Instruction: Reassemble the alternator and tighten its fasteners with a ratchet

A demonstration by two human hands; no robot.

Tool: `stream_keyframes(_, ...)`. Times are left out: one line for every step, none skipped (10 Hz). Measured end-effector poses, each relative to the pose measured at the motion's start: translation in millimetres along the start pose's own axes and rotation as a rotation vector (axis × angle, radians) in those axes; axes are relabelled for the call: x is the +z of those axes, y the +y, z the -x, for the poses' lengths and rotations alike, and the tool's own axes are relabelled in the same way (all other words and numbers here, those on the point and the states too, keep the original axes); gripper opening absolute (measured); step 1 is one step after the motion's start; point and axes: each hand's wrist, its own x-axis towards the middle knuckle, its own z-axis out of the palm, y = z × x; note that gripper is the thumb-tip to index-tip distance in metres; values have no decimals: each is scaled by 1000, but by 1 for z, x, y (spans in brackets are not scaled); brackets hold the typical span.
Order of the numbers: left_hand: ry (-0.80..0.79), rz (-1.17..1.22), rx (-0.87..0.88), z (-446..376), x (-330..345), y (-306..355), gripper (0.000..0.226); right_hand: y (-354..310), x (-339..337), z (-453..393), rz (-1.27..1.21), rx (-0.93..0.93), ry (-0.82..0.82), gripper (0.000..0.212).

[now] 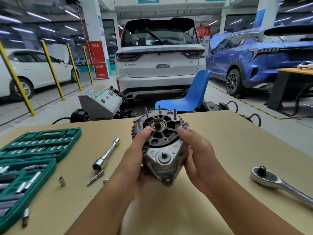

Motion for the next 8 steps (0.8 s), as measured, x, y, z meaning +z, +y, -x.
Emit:
stream_keyframes(40, -107, 35, 0, 3, 1, 39, -5, -4, 1, -5, 49, 57, 65)
stream_keyframes(82, -134, -6, -1, 4, -4, 41, -2, -8, 2, 32, 88, 114, 63)
stream_keyframes(122, -167, -30, -3, 1, -8, 44, 0, -9, 1, 53, 128, 148, 44)
stream_keyframes(140, -214, -35, -4, 0, -8, 48, 1, -9, 0, 76, 140, 167, 35)
stream_keyframes(135, -244, -3, -8, -1, -9, 52, 1, -11, -3, 189, 135, 218, 40)
stream_keyframes(130, -279, 11, -6, 0, -8, 54, -1, -11, -3, 304, 174, 239, 54)
stream_keyframes(141, -378, -12, -4, -5, -2, 59, -5, -13, -6, 542, 244, 281, 79)
stream_keyframes(300, -671, 111, 7, -19, 11, 57, -14, -18, -2, 942, 180, 381, 94)
